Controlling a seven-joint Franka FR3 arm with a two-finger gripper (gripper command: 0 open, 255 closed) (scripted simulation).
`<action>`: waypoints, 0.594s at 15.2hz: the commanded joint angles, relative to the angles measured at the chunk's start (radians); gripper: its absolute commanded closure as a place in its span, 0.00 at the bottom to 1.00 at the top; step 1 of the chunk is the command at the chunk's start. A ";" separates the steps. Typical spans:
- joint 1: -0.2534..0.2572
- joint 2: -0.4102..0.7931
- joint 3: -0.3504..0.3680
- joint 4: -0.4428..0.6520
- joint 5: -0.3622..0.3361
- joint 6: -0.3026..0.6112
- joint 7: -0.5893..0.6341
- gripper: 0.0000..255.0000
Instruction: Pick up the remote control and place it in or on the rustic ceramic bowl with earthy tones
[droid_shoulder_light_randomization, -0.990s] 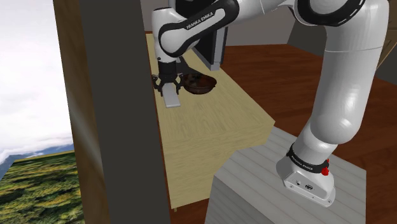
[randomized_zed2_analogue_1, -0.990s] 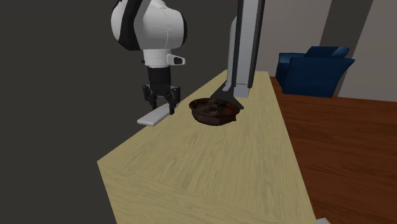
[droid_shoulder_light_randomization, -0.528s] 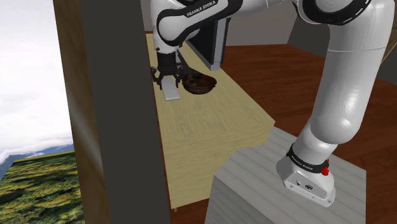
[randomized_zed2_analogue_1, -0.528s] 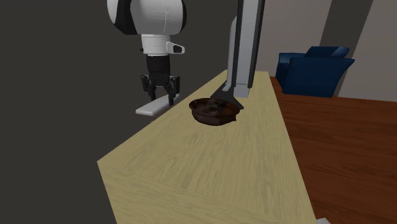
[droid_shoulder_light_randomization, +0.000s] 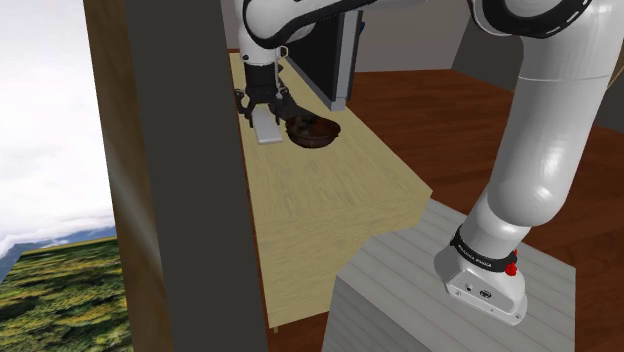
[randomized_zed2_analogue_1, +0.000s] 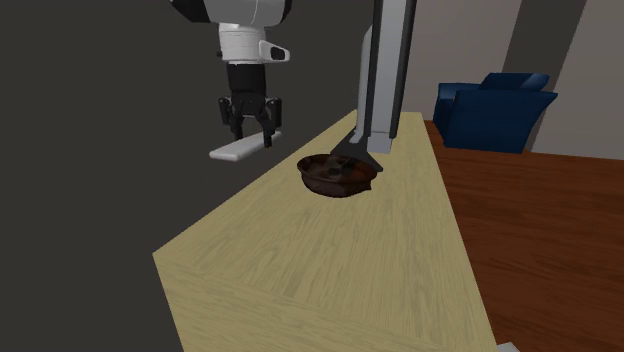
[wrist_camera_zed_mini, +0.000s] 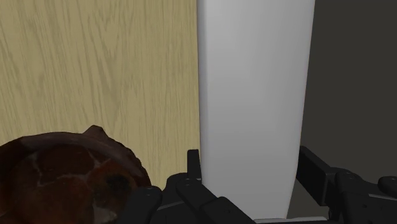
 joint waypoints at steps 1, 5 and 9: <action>0.000 -0.008 0.001 0.020 0.003 -0.027 -0.002 1.00; 0.001 -0.014 0.003 0.065 0.007 -0.079 -0.004 1.00; -0.031 -0.040 -0.012 0.052 0.019 -0.089 -0.052 1.00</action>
